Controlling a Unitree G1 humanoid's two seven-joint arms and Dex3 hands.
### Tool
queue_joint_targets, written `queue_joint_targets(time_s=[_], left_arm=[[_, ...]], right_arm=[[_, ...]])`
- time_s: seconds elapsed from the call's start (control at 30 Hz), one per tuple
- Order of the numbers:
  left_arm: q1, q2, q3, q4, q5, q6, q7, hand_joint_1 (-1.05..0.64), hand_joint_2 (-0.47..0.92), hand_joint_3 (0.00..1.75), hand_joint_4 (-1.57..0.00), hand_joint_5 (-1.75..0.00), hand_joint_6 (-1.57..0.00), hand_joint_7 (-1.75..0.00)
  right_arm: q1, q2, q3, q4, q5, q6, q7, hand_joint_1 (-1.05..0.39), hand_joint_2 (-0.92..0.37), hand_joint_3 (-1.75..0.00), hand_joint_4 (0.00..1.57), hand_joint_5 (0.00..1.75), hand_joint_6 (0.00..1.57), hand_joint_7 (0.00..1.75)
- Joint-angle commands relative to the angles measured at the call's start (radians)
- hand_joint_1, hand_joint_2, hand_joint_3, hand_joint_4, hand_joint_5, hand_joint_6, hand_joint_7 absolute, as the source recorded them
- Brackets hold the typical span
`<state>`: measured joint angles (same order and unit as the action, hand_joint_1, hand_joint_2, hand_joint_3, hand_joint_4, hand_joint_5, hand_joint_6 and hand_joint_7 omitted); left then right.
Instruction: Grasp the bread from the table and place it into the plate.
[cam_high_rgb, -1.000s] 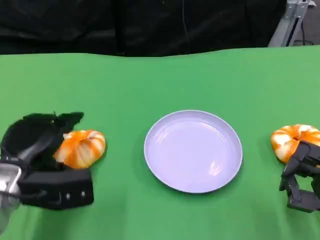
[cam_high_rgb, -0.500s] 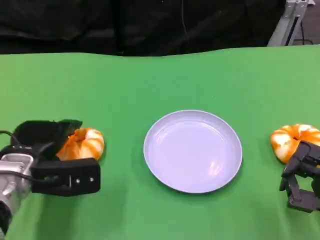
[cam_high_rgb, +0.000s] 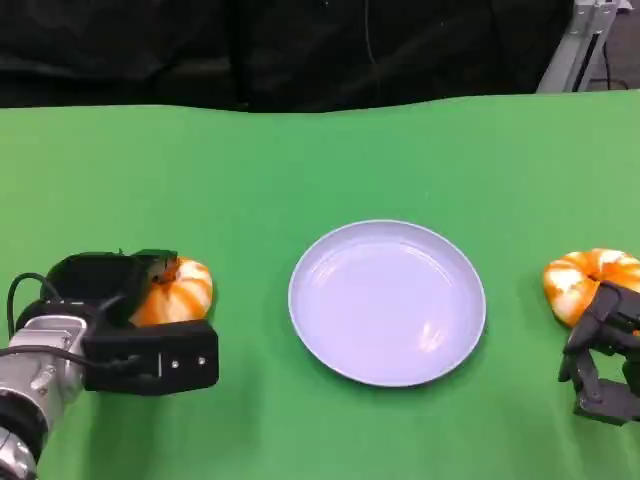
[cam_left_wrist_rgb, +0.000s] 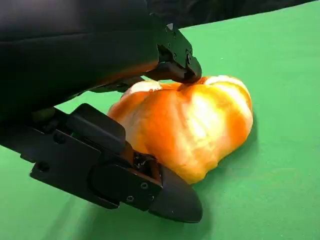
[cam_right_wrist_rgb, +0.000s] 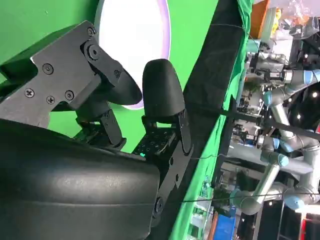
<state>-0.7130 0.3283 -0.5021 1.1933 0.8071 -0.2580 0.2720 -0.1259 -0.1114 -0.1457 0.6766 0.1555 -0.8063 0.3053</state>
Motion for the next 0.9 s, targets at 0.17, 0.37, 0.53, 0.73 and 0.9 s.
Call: queue_joint_targets(time_s=[0.17,0.37,0.53,0.73,0.9], left_arm=[[-0.025,-0.011,-0.04,0.024,-0.001,0.004,0.016,-0.9,0.92,0.09,-0.38,0.0,-0.32,0.0],[-0.028,-0.006,-0.046,0.015,-0.004,0.003,0.015,-0.88,0.92,0.09,-0.37,0.0,-0.31,0.0],[-0.024,-0.004,-0.049,0.019,-0.01,0.001,0.017,-0.87,0.92,0.1,-0.38,0.0,-0.31,0.0],[-0.02,-0.002,-0.049,0.028,-0.026,-0.008,0.016,-0.85,0.92,0.11,-0.39,-0.01,-0.33,-0.01],[-0.018,-0.001,-0.053,0.032,-0.031,-0.018,0.022,-0.83,0.92,0.1,-0.41,-0.01,-0.35,-0.01]], right_arm=[[0.011,-0.01,-0.005,-0.029,0.001,0.014,-0.004,-0.02,-0.47,-1.32,0.88,1.69,0.83,1.5],[0.008,-0.011,-0.007,-0.021,0.004,0.009,0.0,-0.01,-0.47,-1.32,0.88,1.69,0.83,1.5],[0.011,-0.01,-0.006,-0.029,0.008,0.015,0.002,0.0,-0.47,-1.33,0.87,1.69,0.83,1.49],[0.011,-0.012,-0.005,-0.031,0.005,0.013,0.002,0.0,-0.47,-1.33,0.88,1.69,0.84,1.49],[0.01,-0.013,-0.005,-0.029,0.003,0.01,0.001,0.0,-0.46,-1.34,0.88,1.7,0.83,1.5]])
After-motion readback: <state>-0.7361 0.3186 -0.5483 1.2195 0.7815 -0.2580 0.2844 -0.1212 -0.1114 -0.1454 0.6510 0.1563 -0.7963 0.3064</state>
